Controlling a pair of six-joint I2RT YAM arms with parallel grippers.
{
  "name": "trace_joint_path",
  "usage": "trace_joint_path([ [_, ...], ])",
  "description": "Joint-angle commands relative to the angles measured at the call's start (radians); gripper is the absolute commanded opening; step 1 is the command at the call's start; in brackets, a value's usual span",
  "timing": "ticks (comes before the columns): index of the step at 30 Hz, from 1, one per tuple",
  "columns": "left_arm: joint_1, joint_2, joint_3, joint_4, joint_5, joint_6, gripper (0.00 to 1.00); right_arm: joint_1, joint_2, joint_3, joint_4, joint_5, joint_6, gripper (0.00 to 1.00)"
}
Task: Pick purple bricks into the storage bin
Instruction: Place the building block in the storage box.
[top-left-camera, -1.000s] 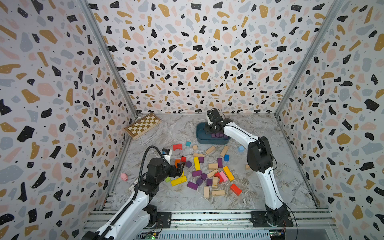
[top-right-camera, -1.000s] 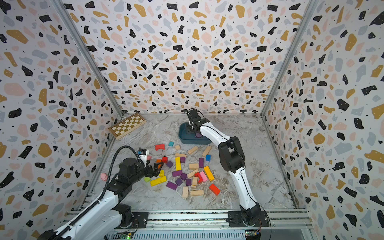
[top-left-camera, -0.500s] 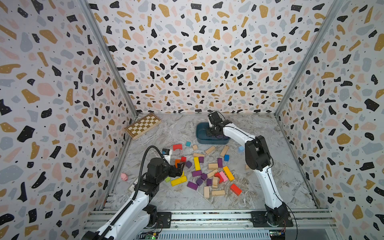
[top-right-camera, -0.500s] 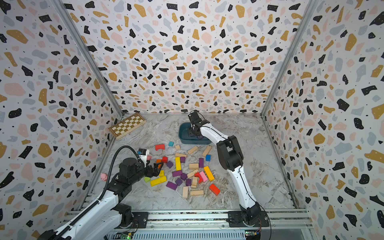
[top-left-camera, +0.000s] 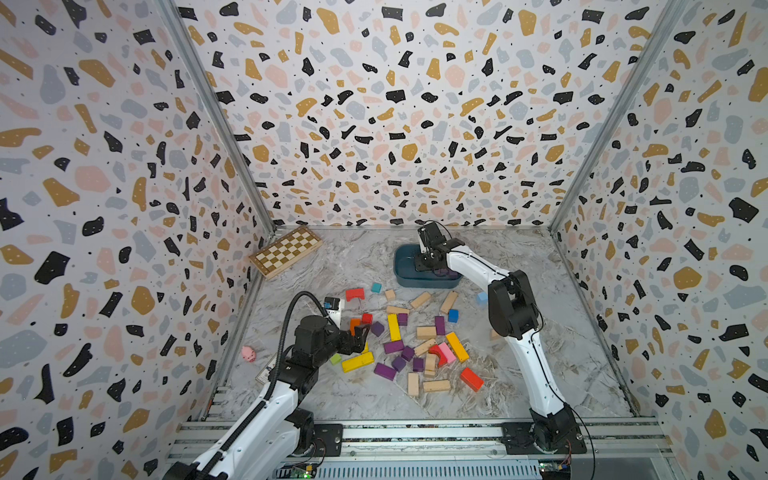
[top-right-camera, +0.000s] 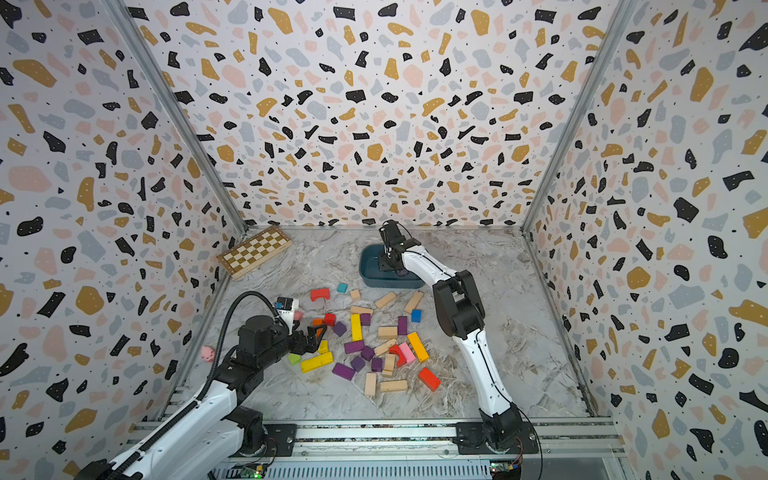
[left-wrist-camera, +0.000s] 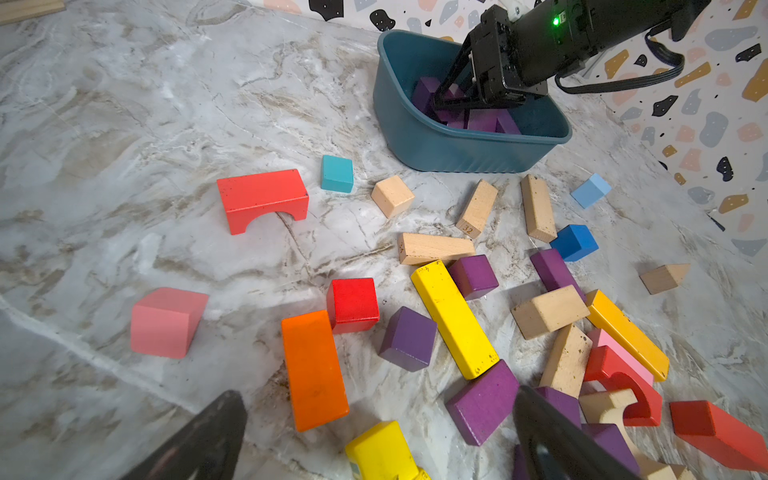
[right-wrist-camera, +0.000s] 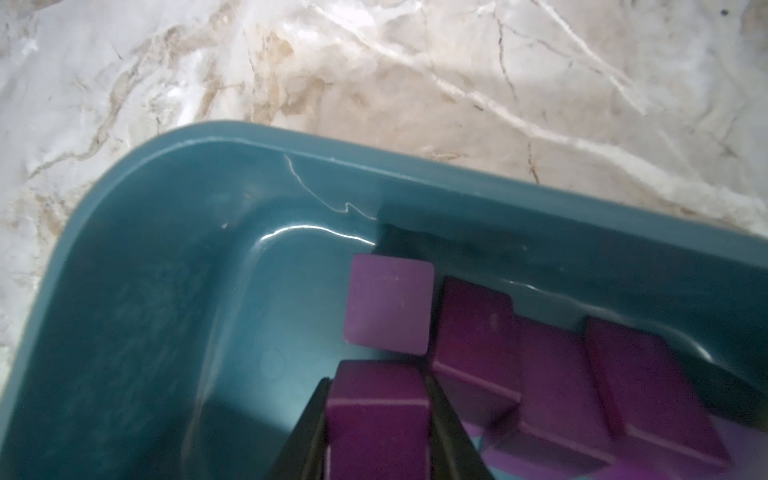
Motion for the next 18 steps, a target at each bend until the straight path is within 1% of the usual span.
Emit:
trace_joint_path([
  [1,-0.003,-0.004,0.021,0.025,-0.004,0.000,0.99,-0.005,-0.007,0.037,-0.023,0.015,0.006,0.35],
  [2,-0.003,-0.004,0.022,0.023,-0.005,0.001,0.99,-0.005,-0.010,0.037,-0.024,0.018,0.005,0.39],
  [8,-0.003,-0.002,0.021,0.025,-0.003,0.000,0.99,-0.006,-0.029,0.042,-0.026,0.024,-0.001,0.47],
  [14,-0.003,-0.003,0.021,0.025,-0.003,0.000,0.99,-0.007,-0.068,0.060,-0.038,0.031,-0.013,0.49],
  [18,-0.004,-0.002,0.022,0.024,-0.003,0.001,0.99,-0.001,-0.115,0.060,-0.040,0.031,-0.028,0.53],
])
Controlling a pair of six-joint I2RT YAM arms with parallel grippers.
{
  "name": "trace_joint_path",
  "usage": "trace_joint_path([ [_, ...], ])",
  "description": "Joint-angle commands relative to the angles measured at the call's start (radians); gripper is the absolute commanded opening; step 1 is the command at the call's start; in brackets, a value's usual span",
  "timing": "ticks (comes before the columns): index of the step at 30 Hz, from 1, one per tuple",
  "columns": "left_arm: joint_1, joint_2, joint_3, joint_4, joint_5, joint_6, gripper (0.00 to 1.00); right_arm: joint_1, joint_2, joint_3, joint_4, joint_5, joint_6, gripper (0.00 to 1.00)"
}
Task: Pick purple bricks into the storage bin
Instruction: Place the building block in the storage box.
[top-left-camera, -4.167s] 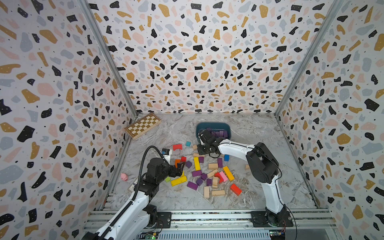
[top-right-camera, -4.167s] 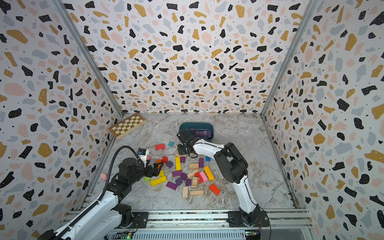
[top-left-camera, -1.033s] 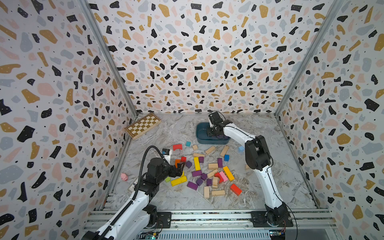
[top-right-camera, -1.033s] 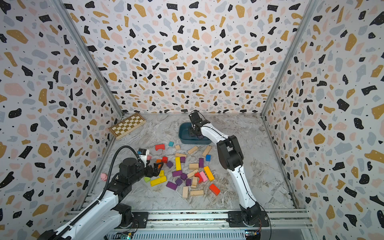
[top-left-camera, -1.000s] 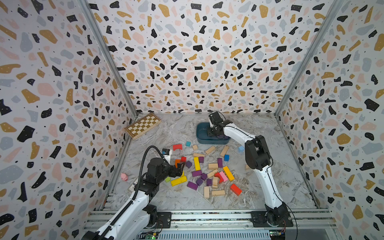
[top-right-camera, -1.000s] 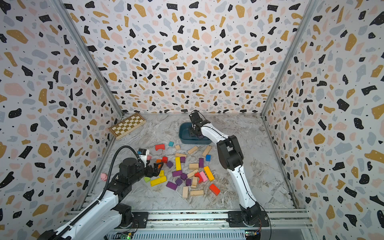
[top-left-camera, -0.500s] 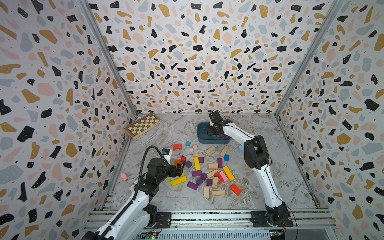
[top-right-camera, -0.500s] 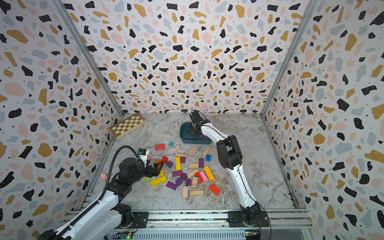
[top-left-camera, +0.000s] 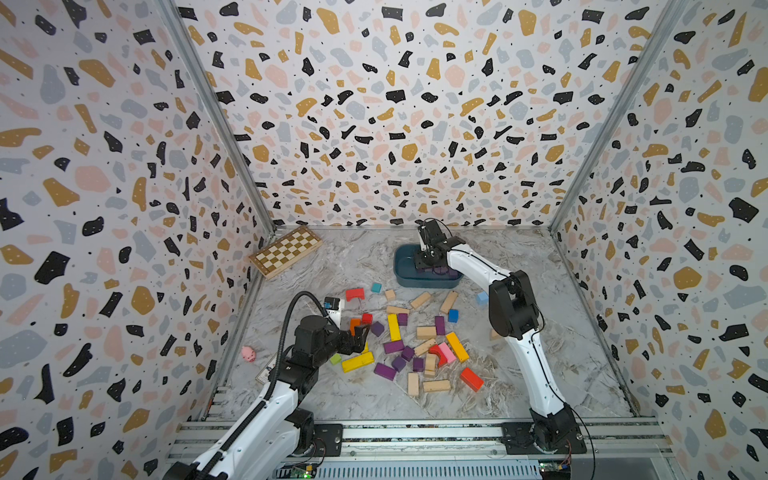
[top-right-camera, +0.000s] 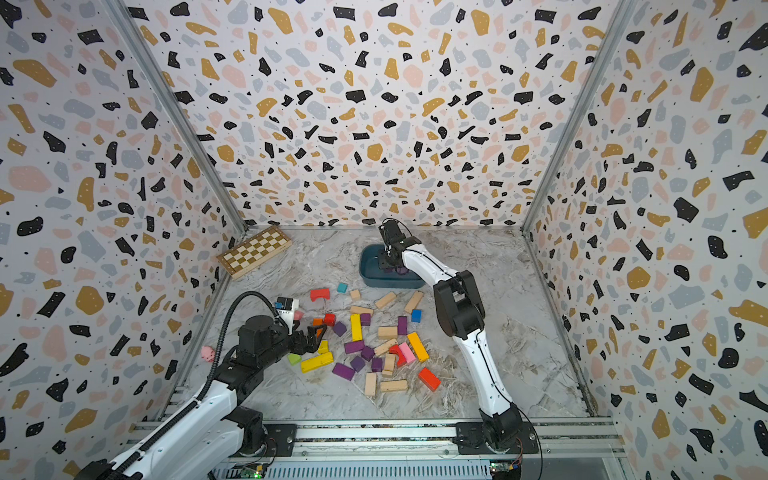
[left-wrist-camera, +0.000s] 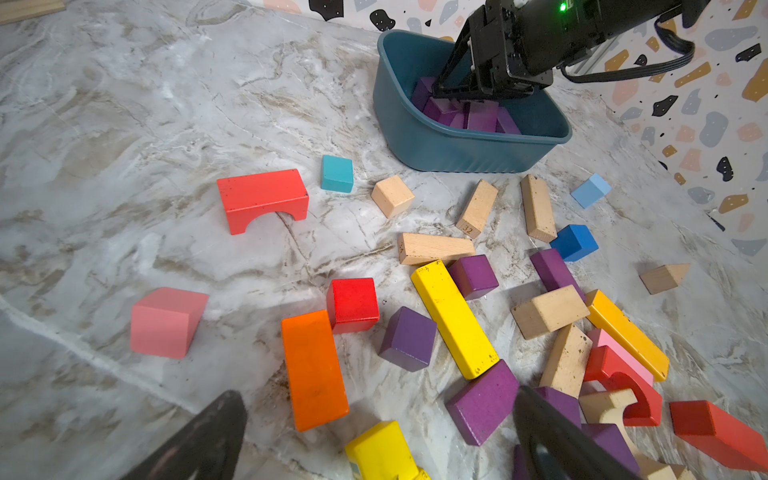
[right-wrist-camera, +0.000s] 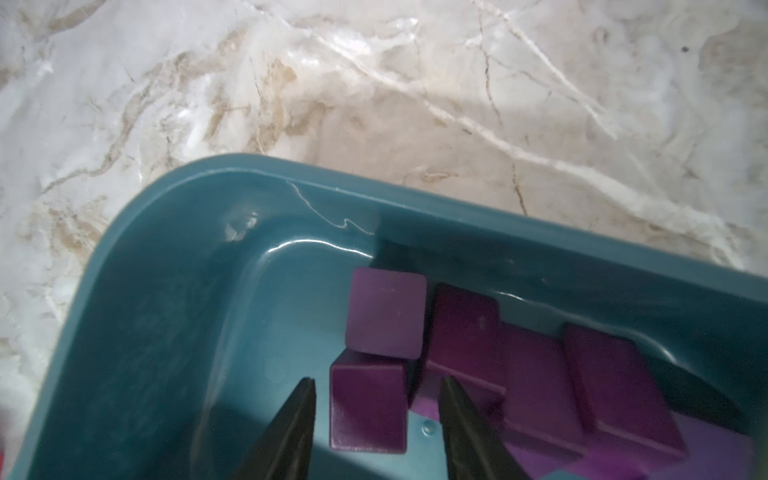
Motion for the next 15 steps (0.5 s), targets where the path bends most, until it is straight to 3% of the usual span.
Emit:
trace_joint_path([
  [1,-0.004,-0.002,0.021,0.025,-0.004,0.000,0.99,0.007,-0.116,0.040,-0.031,0.011,-0.025,0.53],
  [6,-0.003,0.000,0.019,0.026,-0.004,0.000,0.99,0.033,-0.196,-0.009,-0.043,0.016,-0.066,0.60],
  [9,-0.004,0.000,0.020,0.025,-0.004,0.002,0.99,0.054,-0.272,-0.103,-0.018,0.024,-0.081,0.68],
  [15,-0.004,-0.001,0.021,0.023,-0.002,0.002,0.99,0.103,-0.449,-0.343,0.031,0.027,-0.091,0.76],
])
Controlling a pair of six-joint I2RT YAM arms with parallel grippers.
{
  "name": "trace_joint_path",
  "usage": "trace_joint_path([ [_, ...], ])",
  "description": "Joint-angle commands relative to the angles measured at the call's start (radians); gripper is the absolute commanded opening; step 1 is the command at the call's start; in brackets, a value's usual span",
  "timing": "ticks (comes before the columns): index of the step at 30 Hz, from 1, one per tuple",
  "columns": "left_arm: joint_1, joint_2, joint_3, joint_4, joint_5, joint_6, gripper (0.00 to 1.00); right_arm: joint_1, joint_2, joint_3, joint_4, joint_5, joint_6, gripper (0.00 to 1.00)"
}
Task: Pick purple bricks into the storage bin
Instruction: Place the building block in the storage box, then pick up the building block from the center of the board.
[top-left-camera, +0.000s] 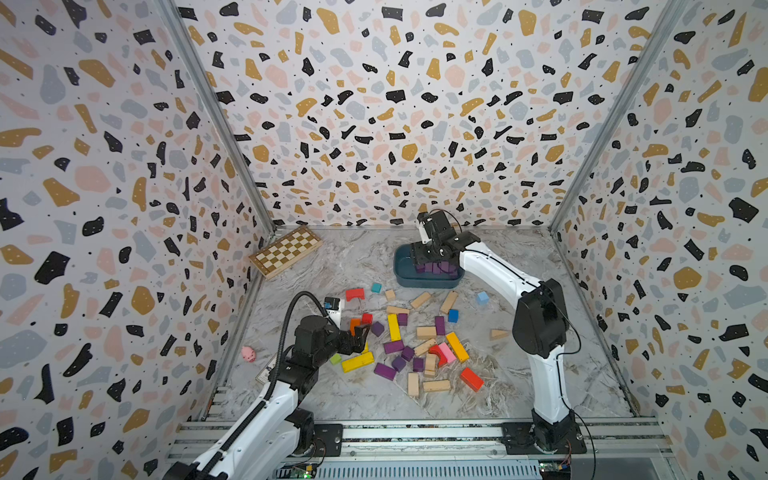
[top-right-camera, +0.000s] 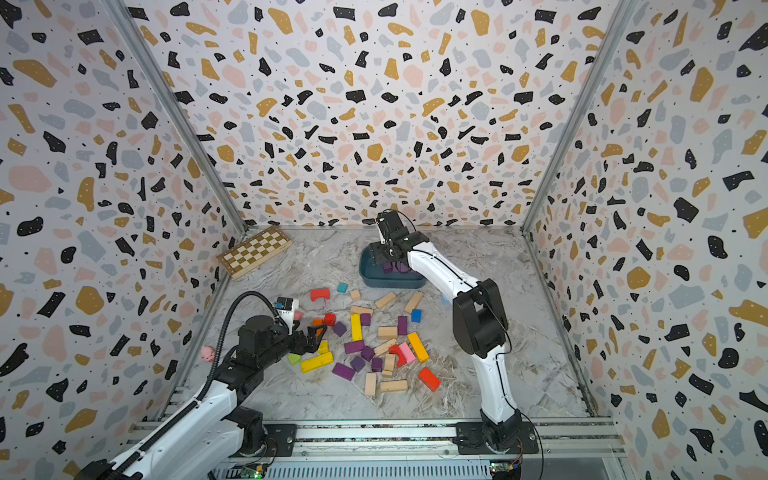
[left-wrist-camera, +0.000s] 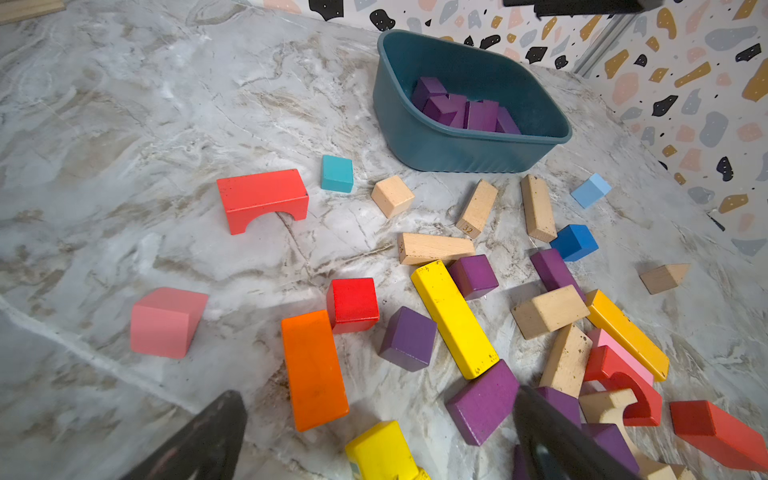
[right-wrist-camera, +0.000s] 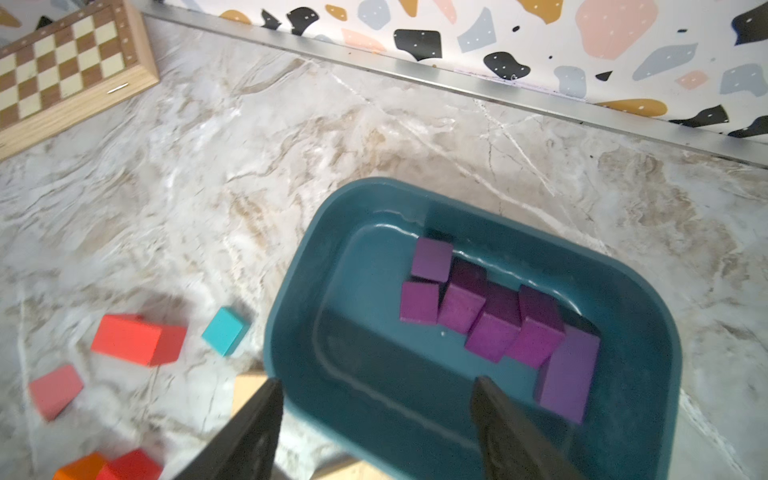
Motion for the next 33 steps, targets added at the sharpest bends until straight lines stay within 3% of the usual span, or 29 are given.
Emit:
trace_joint_path([
  [1,-0.004,-0.001,0.021,0.022,-0.003,0.002,0.99,0.030,-0.107,-0.121,0.018,0.017,-0.017,0.77],
  [10,-0.004,0.001,0.021,0.022,-0.002,0.003,0.99,0.121,-0.353,-0.533,0.106,0.008,0.015,0.85],
  [17,-0.003,0.001,0.024,0.018,0.000,0.003,0.99,0.146,-0.413,-0.745,0.131,0.021,0.107,0.89],
  [23,-0.003,0.001,0.023,0.019,0.003,0.003,0.99,0.144,-0.410,-0.849,0.170,0.014,0.213,0.85],
  [33,-0.004,-0.008,0.021,0.019,0.001,0.003,0.99,0.110,-0.395,-0.881,0.262,-0.021,0.277,0.84],
])
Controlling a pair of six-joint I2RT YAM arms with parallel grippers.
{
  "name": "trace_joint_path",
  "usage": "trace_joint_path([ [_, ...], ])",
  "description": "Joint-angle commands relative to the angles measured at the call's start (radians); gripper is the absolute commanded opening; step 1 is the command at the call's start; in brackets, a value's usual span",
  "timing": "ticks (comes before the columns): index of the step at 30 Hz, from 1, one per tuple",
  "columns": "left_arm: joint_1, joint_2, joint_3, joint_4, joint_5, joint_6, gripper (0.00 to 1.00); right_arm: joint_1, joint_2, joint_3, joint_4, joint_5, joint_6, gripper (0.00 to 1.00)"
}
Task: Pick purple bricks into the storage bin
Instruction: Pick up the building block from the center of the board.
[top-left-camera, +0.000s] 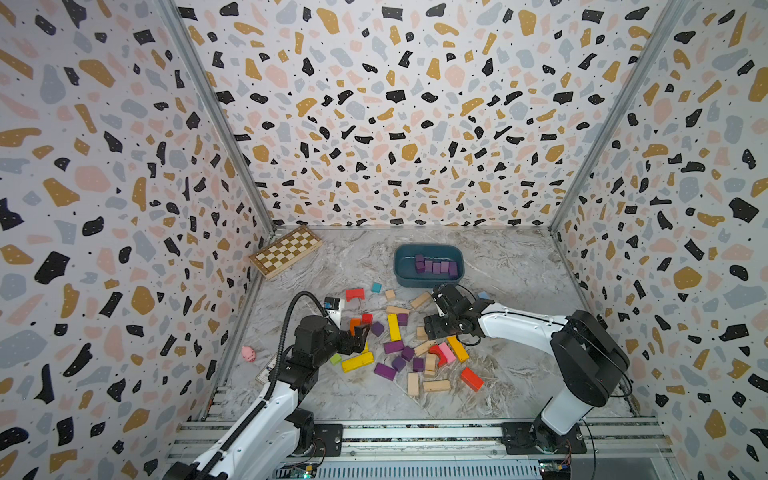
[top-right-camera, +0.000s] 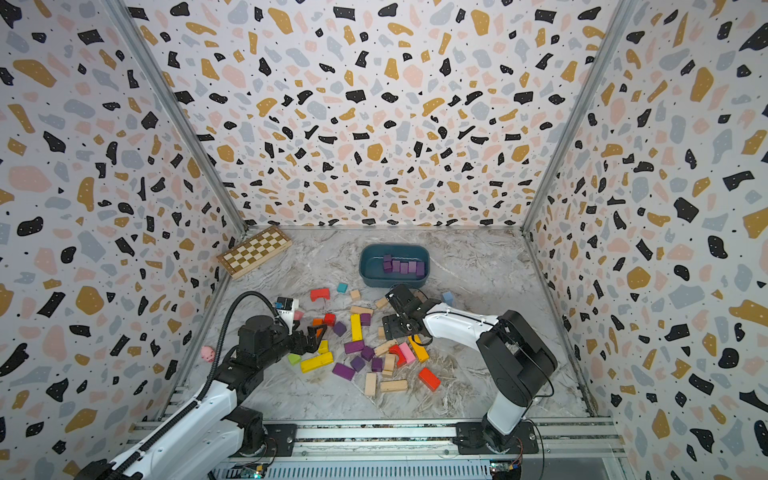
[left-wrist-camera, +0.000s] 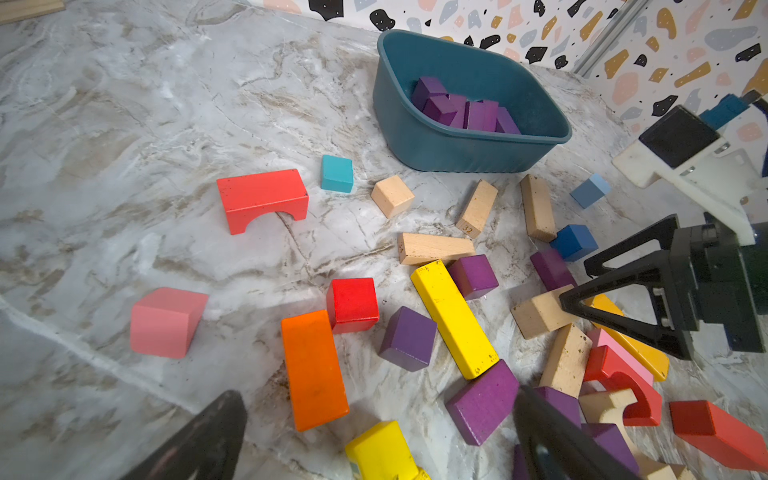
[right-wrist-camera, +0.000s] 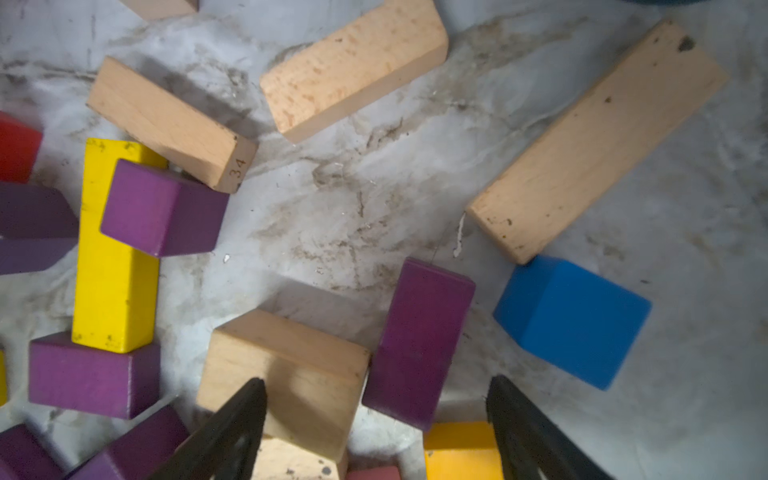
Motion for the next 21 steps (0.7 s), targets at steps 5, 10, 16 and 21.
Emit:
trace_joint_path([
  [5,-0.004,-0.009,0.019,0.020,0.001,0.003,0.99,-0.041,-0.017,-0.015,0.079,-0.055,0.059,0.79],
  [10,-0.004,-0.010,0.019,0.020,0.001,0.003,0.99,-0.050,0.006,-0.002,0.081,-0.059,0.063,0.74],
  [16,-0.004,-0.010,0.019,0.020,0.001,0.003,0.99,-0.051,0.043,0.001,0.091,-0.054,0.063,0.68],
  [21,-0.003,-0.010,0.019,0.020,0.001,0.003,0.99,-0.052,0.066,-0.008,0.092,-0.042,0.063,0.65],
])
